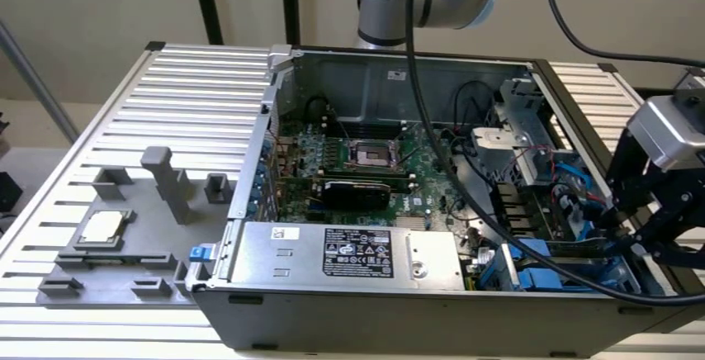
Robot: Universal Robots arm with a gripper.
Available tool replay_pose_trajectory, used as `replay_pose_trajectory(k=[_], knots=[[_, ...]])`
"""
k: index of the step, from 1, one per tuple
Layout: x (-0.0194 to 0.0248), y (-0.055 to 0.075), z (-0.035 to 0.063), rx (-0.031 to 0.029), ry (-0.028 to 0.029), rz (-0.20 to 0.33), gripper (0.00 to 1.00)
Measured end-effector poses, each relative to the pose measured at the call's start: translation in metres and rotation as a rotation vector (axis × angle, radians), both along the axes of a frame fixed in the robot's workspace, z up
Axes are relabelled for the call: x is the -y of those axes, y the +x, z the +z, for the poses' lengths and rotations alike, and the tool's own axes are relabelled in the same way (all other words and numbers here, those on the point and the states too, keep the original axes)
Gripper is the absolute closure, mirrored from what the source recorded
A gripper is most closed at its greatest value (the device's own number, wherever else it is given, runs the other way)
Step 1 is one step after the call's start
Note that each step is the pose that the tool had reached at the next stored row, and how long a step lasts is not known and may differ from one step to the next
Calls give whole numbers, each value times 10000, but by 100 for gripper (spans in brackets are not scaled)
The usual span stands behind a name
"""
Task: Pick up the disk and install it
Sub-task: 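Insert the first disk wire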
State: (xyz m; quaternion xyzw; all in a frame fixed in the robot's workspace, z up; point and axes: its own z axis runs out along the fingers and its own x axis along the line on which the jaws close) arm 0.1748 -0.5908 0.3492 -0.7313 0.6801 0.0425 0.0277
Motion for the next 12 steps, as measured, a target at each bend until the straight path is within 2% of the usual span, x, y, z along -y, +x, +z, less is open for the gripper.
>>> replay_pose_trajectory(k=[2,4,12], knots=[[-1,1,3,-1,74,79,64],[-1,1,15,-1,121,139,64],[3,1,45,-1,195,297,64]])
